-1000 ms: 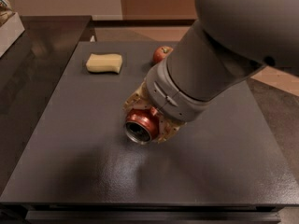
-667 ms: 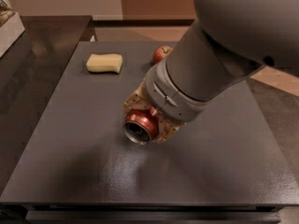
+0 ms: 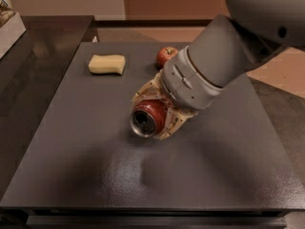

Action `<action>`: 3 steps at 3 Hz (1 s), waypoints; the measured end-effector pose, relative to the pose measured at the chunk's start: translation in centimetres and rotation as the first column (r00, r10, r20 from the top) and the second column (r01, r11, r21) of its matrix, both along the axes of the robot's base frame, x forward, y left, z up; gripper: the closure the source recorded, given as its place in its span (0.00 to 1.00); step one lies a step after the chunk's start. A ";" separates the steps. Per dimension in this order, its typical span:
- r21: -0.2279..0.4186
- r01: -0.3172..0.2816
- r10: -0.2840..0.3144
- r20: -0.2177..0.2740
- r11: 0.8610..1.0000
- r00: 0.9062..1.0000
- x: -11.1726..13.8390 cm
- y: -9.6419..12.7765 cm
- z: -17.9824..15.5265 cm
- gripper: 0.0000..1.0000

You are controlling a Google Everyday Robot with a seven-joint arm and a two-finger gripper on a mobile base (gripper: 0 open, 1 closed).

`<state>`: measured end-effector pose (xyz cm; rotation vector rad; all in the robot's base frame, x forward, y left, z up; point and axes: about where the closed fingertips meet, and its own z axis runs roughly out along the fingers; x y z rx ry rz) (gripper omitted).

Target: Place coke can upright

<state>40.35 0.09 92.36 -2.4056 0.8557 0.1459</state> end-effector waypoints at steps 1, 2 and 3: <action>0.067 0.064 -0.055 -0.124 0.996 0.991 1.6 -0.8 -0.7 1.00; 0.067 0.165 -0.149 -0.206 0.984 0.967 2.9 -1.8 -0.7 1.00; 0.037 0.297 -0.276 -0.272 0.954 0.922 4.3 -3.1 -0.3 1.00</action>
Offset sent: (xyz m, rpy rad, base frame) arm 0.0470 -0.0333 -0.0069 0.0950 0.3098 -0.3121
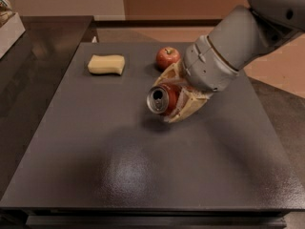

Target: Place coke can upright

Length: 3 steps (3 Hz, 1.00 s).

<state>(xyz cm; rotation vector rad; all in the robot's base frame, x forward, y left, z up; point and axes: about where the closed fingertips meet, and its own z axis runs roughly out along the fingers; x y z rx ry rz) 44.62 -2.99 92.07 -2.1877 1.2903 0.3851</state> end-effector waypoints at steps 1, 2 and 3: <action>-0.007 0.146 -0.146 -0.072 0.989 0.987 1.6 -1.5 0.5 1.00; -0.010 0.277 -0.276 -0.111 0.961 0.955 2.8 -2.5 1.4 1.00; -0.009 0.277 -0.276 -0.112 0.961 0.955 2.8 -2.5 1.4 1.00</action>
Offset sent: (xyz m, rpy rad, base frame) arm 0.0448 -0.0419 0.0229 0.0152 0.1424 -0.4199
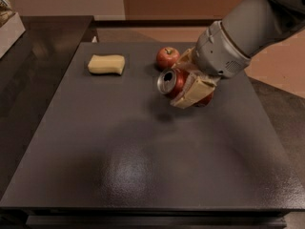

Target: Place coke can upright

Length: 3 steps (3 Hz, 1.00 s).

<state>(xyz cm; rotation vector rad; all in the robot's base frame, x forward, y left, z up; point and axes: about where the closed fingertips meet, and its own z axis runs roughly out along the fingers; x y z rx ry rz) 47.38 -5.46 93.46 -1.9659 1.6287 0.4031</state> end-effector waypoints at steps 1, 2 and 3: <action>0.077 0.078 -0.072 -0.084 0.994 0.994 0.3 0.0 0.0 1.00; 0.160 0.179 -0.146 -0.197 0.971 0.969 1.1 -0.1 0.3 1.00; 0.241 0.256 -0.185 -0.284 0.936 0.941 2.0 -0.3 0.8 1.00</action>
Offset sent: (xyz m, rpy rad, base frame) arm 0.0265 -0.0072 0.0076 0.3059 0.3238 -0.2880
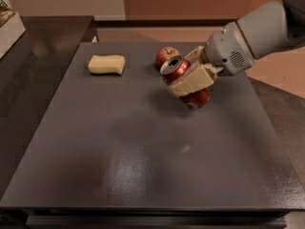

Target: Place coke can upright

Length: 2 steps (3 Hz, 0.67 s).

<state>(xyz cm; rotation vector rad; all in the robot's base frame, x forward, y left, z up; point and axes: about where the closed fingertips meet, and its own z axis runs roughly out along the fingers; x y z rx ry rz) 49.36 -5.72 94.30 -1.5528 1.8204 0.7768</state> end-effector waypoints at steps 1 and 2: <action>0.122 0.058 -0.055 -0.031 0.991 0.998 0.2 0.6 0.6 1.00; 0.263 0.117 -0.112 -0.031 0.958 0.993 0.1 2.0 0.8 1.00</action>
Offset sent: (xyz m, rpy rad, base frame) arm 0.0047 0.0303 0.0064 0.4557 -0.0032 -0.2048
